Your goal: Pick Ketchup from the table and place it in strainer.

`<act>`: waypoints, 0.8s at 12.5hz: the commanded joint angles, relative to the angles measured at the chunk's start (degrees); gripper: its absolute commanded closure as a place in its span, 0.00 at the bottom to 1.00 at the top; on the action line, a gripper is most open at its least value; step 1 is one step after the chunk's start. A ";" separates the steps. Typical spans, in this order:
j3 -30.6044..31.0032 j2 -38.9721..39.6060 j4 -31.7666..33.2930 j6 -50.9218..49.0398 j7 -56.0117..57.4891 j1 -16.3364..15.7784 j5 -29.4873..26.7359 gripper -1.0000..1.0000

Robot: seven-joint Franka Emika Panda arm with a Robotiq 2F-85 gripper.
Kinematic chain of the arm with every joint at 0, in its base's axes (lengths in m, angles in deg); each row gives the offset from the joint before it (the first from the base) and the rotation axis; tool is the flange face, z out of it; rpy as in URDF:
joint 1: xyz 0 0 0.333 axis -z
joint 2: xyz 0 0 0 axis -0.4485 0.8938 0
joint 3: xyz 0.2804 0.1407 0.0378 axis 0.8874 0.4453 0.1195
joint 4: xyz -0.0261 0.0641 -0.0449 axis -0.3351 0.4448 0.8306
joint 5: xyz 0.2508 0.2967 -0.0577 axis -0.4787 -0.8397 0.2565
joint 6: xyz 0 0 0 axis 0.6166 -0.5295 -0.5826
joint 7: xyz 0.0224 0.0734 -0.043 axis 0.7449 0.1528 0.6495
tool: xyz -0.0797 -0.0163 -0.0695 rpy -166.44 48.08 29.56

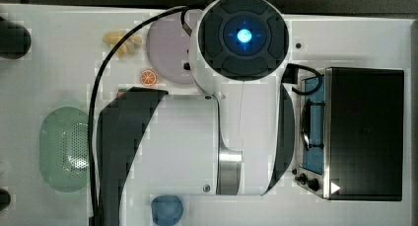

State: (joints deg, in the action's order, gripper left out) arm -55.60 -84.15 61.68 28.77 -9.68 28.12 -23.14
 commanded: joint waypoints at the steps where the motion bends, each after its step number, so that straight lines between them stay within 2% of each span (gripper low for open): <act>1: 1.88 -7.24 -0.44 -10.24 -0.24 5.66 -1.85 0.21; 3: 1.98 -6.87 -0.19 -9.66 0.15 5.64 -1.85 0.00; 6: 2.39 -5.22 1.93 -7.49 5.83 5.51 -1.85 0.00; 10: 2.80 -1.68 6.89 -0.75 28.41 5.42 -1.85 0.00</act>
State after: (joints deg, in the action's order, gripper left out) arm -52.62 -88.33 66.32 27.72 7.73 33.13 -24.74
